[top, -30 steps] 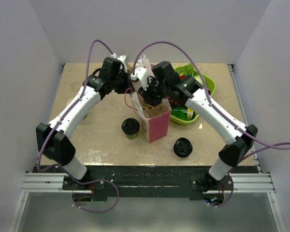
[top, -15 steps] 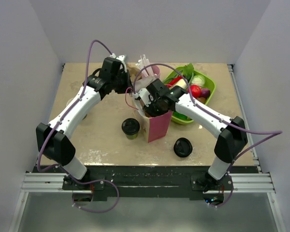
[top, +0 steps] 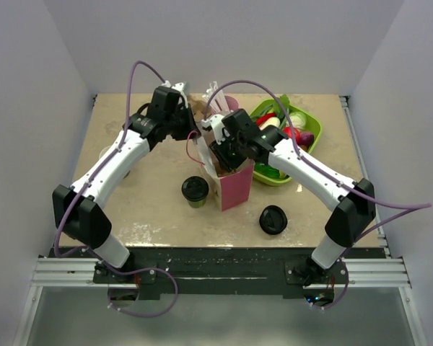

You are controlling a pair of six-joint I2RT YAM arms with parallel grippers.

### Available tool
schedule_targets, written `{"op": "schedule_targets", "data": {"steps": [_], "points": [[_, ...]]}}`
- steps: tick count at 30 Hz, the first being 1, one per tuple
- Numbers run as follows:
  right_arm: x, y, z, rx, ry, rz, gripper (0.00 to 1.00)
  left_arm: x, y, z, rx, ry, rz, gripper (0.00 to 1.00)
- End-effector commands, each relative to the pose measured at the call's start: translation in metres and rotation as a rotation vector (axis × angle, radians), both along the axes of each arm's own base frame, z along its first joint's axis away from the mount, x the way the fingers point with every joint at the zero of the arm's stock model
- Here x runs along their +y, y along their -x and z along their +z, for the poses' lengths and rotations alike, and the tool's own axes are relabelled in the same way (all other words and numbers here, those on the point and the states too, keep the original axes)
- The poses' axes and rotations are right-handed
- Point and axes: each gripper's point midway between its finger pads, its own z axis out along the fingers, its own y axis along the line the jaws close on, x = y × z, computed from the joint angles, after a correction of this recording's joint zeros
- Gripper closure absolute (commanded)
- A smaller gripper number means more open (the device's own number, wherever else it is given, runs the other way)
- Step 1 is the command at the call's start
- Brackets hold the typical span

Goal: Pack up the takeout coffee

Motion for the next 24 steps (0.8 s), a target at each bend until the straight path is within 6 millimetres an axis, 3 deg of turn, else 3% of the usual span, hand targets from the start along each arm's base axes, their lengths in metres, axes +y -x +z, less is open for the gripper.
{"op": "schedule_targets", "data": {"steps": [1,3,6,9,11,13,15,16,18,20,21,22,23,24], "points": [[-0.010,0.003,-0.015,0.066,-0.009,-0.118,0.66,-0.003,0.007,0.029,-0.067,0.090,0.006,0.91],[-0.017,0.004,-0.026,0.071,0.016,-0.146,0.66,-0.002,0.008,0.029,-0.068,0.089,0.009,0.91],[-0.020,-0.001,-0.016,0.026,-0.003,-0.173,0.65,0.000,0.008,0.029,-0.064,0.085,0.027,0.91],[-0.017,-0.012,0.024,-0.085,-0.077,-0.169,0.62,0.003,0.005,0.027,-0.061,0.072,0.046,0.90],[-0.018,-0.019,0.068,-0.190,-0.153,-0.181,0.51,0.003,0.003,0.023,-0.050,0.062,0.051,0.87],[-0.016,-0.021,0.099,-0.261,-0.223,-0.176,0.40,0.002,0.001,0.022,-0.044,0.062,0.053,0.81],[-0.012,-0.008,0.131,-0.299,-0.312,-0.120,0.32,0.000,0.000,0.024,-0.049,0.069,0.045,0.77],[-0.010,-0.006,0.142,-0.336,-0.332,-0.077,0.30,-0.001,0.000,0.027,-0.055,0.072,0.042,0.70],[-0.004,0.017,0.166,-0.341,-0.423,0.010,0.16,-0.001,-0.001,0.033,-0.067,0.076,0.043,0.60],[-0.003,0.035,0.194,-0.361,-0.514,0.062,0.02,-0.002,0.001,0.039,-0.082,0.085,0.024,0.44],[-0.002,0.041,0.202,-0.351,-0.554,0.067,0.02,-0.002,0.003,0.041,-0.086,0.090,0.020,0.37],[-0.003,0.049,0.215,-0.371,-0.588,0.090,0.02,-0.001,0.005,0.048,-0.104,0.099,0.020,0.22],[-0.004,0.056,0.220,-0.375,-0.610,0.113,0.02,0.000,0.006,0.052,-0.115,0.100,0.021,0.16],[-0.004,0.077,0.234,-0.381,-0.664,0.196,0.02,0.002,0.007,0.054,-0.123,0.099,0.027,0.11]]}}
